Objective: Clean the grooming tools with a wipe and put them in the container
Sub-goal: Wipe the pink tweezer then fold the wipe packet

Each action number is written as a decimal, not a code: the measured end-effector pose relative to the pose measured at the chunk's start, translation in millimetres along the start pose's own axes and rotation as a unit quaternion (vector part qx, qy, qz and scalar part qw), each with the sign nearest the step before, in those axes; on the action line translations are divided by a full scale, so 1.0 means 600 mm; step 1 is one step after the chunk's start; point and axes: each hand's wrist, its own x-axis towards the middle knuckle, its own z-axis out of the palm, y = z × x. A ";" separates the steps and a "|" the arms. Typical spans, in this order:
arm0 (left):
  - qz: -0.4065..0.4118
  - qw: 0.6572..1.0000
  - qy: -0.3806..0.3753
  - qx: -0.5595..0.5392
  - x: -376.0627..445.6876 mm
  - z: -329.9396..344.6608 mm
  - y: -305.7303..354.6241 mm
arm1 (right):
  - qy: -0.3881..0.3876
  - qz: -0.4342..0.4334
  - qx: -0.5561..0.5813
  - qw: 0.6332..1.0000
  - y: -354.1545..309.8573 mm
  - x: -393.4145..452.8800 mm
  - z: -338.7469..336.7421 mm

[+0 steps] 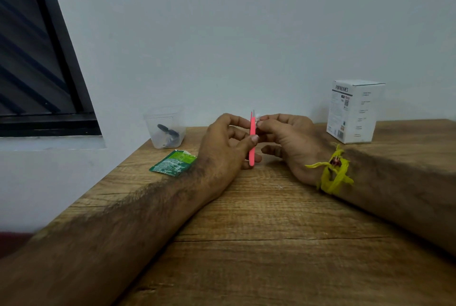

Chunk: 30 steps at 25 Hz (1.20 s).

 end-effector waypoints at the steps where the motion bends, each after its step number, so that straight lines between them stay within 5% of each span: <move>1: -0.003 1.000 0.001 0.003 -0.001 0.000 0.001 | -0.006 0.016 0.016 1.000 -0.001 0.001 -0.001; 7: -0.022 0.999 -0.020 0.031 -0.003 0.004 0.009 | -0.018 0.063 0.081 0.995 -0.001 0.006 -0.008; 16: -0.019 0.998 0.056 0.000 0.001 -0.002 0.003 | -0.091 0.071 0.025 0.993 0.000 0.007 -0.010; 30: -0.034 0.996 0.078 0.023 0.003 0.000 0.007 | -0.074 0.051 0.016 0.996 -0.005 0.000 -0.009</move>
